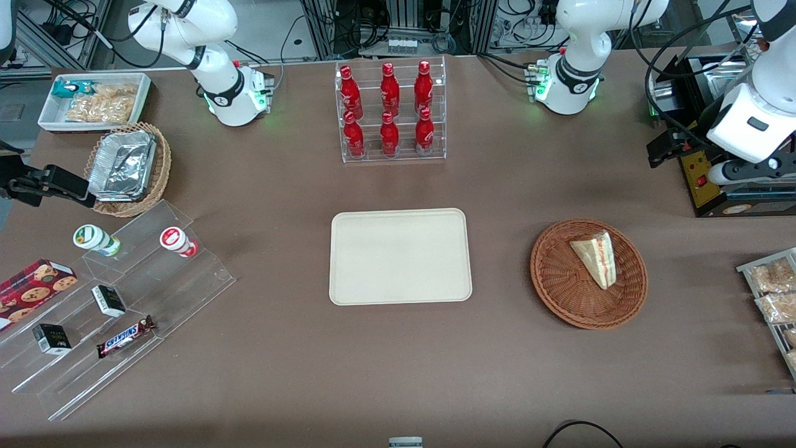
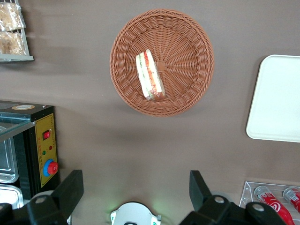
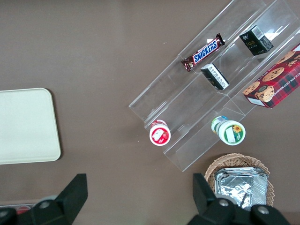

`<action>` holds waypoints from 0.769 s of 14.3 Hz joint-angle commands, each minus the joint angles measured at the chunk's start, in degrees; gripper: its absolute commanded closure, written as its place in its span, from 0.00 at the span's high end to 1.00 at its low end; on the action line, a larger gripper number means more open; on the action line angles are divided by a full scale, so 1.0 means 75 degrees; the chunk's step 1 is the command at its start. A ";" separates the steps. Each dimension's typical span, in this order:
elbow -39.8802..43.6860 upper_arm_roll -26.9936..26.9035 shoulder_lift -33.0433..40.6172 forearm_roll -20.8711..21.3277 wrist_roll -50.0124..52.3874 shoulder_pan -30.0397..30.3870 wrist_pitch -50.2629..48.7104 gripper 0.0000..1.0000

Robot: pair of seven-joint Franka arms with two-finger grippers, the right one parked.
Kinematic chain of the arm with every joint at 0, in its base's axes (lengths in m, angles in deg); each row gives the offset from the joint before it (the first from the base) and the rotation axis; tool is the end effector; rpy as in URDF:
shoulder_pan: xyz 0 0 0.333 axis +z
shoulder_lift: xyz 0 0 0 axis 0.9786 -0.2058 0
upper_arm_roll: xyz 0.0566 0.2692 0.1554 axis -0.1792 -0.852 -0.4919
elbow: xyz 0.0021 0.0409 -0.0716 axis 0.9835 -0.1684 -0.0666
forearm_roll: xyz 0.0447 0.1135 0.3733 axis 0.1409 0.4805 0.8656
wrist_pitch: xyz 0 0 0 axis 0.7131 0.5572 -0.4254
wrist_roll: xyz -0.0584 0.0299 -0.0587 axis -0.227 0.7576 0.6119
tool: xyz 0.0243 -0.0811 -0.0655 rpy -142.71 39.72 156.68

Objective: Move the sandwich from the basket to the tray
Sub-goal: 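Move the left gripper down over the wrapped sandwich in the basket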

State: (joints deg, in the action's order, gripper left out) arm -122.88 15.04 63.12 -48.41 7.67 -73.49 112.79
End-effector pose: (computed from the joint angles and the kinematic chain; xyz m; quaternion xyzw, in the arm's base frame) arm 0.5228 -0.0530 0.6194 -0.9966 -0.0470 0.0604 0.0319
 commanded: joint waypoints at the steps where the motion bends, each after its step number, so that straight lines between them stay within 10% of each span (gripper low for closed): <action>1: 0.0170 0.0033 -0.0075 -0.0034 -0.0079 0.0015 -0.0040 1.00; 11: -0.1538 -0.0060 -0.0263 0.0071 -0.0056 0.0062 0.1213 1.00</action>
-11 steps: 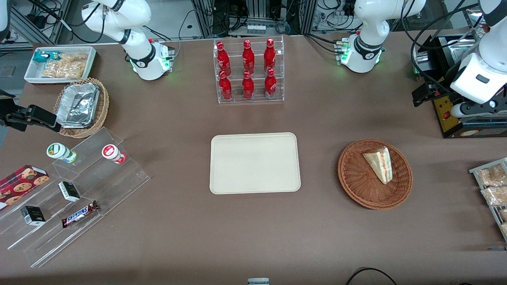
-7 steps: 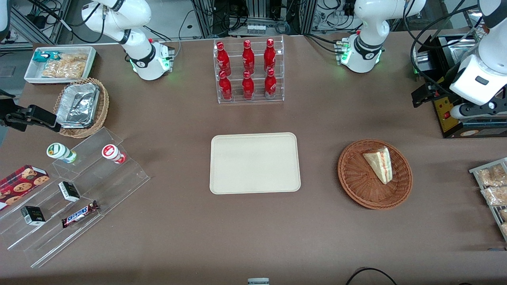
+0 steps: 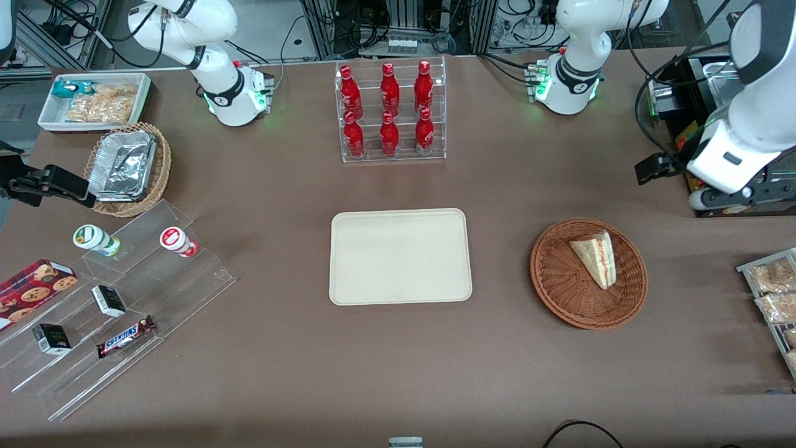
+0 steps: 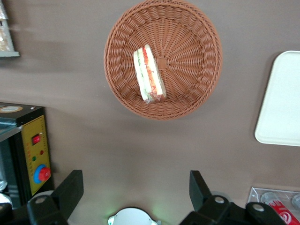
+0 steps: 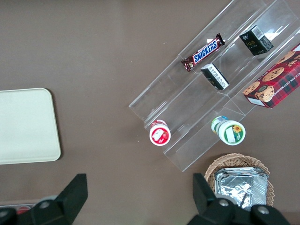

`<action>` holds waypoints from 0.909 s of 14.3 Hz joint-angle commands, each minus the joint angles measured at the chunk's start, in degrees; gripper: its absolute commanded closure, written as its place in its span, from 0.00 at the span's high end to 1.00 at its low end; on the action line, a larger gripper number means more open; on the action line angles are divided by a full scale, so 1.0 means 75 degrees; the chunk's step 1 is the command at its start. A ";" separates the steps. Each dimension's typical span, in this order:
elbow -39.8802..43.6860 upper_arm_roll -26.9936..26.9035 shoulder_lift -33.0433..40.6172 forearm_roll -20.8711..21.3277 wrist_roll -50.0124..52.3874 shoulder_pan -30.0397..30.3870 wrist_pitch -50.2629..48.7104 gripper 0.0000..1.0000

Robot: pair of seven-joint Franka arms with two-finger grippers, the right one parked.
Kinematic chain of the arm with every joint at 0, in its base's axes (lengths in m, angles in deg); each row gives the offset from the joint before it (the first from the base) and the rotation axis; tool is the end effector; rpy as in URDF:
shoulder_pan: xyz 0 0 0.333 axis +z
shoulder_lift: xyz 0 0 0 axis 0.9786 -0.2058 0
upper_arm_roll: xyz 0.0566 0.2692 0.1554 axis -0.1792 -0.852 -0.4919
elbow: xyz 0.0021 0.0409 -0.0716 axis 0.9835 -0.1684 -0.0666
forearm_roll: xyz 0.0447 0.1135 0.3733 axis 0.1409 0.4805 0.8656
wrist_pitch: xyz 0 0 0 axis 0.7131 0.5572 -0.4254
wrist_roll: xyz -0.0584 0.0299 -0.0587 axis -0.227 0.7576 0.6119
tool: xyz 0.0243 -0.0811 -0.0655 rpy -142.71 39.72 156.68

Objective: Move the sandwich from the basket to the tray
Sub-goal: 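Move the left gripper down over the wrapped sandwich in the basket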

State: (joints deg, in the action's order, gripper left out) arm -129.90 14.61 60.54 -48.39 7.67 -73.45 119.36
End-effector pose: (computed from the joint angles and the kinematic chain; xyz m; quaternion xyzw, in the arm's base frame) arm 0.5399 -0.0483 0.5475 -0.9946 -0.0481 0.0868 0.0315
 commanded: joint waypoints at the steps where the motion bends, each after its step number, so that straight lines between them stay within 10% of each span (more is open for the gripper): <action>1: -0.0999 -0.0084 0.0082 0.0068 -0.0045 0.0197 0.0350 1.00; 13: -0.3440 -0.0109 -0.1217 0.0010 0.2158 0.0257 0.4298 1.00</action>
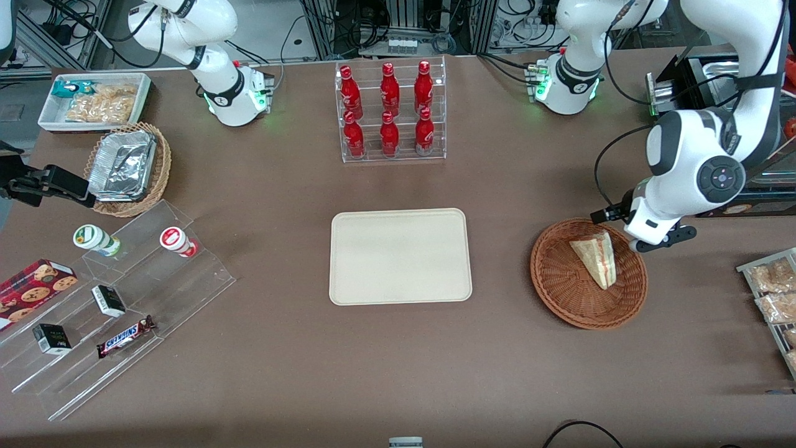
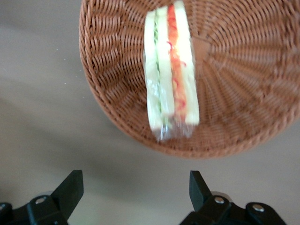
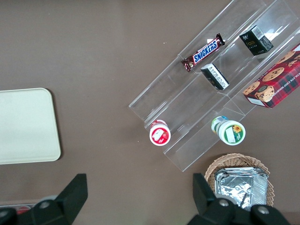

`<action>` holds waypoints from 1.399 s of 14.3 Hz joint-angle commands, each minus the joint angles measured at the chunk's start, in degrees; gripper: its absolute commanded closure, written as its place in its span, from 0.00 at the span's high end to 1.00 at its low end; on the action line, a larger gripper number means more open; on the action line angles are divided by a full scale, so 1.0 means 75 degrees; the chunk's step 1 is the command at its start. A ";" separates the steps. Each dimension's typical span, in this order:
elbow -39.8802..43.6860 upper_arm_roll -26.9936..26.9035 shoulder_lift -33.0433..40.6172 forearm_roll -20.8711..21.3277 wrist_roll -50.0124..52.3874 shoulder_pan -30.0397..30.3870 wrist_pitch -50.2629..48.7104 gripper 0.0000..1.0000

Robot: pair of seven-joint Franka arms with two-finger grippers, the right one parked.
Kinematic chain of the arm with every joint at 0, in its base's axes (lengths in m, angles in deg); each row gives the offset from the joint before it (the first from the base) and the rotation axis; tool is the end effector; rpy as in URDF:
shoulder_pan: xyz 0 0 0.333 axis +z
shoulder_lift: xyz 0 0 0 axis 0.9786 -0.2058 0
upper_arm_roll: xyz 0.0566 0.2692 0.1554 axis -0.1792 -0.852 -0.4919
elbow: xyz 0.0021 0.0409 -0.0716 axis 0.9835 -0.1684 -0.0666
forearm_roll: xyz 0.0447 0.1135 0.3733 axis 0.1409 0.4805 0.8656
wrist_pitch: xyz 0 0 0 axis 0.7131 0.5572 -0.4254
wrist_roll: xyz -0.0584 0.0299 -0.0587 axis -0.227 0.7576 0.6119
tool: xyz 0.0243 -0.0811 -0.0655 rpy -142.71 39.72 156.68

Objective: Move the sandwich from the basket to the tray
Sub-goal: 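Move the left gripper down over the wrapped sandwich in the basket, then close the left gripper on the wrapped sandwich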

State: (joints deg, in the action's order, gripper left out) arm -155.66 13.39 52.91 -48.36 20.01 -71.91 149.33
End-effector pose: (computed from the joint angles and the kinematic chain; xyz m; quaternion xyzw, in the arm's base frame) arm 0.5215 -0.0231 0.3116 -0.9786 -0.1677 0.1150 0.0319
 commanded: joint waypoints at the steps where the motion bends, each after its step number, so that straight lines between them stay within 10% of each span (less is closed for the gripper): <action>1: -0.0006 0.0054 -0.0319 -0.0018 0.0525 0.0050 0.0454 1.00; 7: 0.0017 0.0019 -0.1021 -0.0066 0.0643 0.0073 0.1439 1.00; 11: 0.0053 0.0019 -0.1362 -0.0358 0.0982 0.0073 0.2037 0.66; 16: 0.0169 0.0019 -0.1351 -0.0359 0.0982 0.0062 0.1991 0.64; 20: 0.0193 0.0019 -0.1351 -0.0359 0.0983 0.0062 0.1955 0.14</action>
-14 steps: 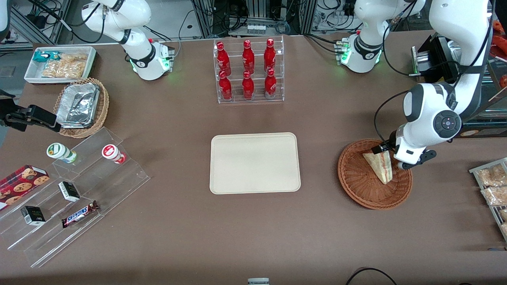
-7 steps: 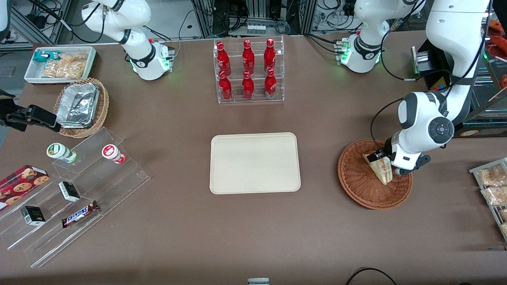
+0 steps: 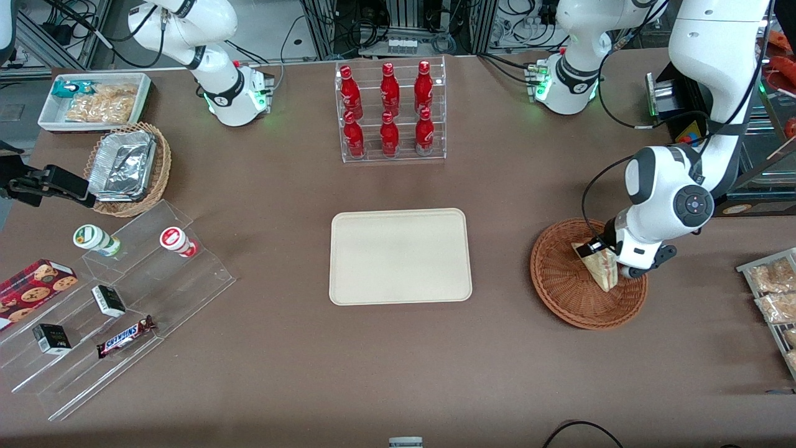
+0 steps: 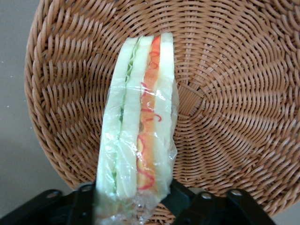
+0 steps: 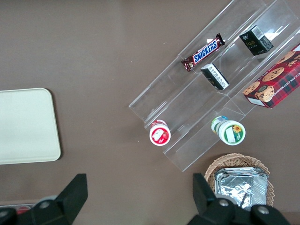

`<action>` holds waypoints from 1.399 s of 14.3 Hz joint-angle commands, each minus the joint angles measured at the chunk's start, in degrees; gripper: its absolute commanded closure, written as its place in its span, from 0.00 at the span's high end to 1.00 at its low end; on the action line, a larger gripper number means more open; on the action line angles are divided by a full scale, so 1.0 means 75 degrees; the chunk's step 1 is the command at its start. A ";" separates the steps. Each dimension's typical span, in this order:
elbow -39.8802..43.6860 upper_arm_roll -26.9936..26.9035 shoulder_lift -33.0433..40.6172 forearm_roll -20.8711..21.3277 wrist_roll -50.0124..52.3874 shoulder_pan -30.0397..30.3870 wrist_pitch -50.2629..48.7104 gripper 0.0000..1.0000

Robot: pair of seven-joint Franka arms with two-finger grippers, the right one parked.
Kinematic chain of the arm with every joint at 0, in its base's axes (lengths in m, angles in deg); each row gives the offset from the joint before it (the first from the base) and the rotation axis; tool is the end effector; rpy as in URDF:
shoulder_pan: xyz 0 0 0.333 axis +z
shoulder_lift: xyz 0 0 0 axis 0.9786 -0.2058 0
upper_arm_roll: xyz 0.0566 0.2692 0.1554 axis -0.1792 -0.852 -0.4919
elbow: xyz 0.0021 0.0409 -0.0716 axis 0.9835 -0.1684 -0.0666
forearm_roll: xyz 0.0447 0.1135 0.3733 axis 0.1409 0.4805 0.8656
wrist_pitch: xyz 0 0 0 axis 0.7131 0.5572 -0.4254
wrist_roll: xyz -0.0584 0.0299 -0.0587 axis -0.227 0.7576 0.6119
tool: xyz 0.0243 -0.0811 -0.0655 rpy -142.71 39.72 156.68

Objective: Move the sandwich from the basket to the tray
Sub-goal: 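Close the left gripper on the wrapped sandwich, then lift the sandwich and carry it over the cream tray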

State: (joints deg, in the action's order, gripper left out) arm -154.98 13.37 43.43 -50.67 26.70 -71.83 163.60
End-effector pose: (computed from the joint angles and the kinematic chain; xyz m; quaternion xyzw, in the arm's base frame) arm 0.5469 -0.0259 0.2451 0.9678 0.2403 -0.0748 0.0030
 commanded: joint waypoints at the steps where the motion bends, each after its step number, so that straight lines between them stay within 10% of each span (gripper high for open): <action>1: 0.0184 0.0022 -0.0086 -0.0038 0.0067 0.0040 0.0041 0.07; 10: 0.2034 0.0080 0.0336 -0.0050 0.0090 -0.0334 -0.2276 0.04; 20: 0.3604 0.0092 -0.0412 -0.0365 0.1633 -0.3589 -0.3369 0.06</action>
State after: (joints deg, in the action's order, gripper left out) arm -132.66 14.89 43.81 -52.03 35.44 -93.73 139.43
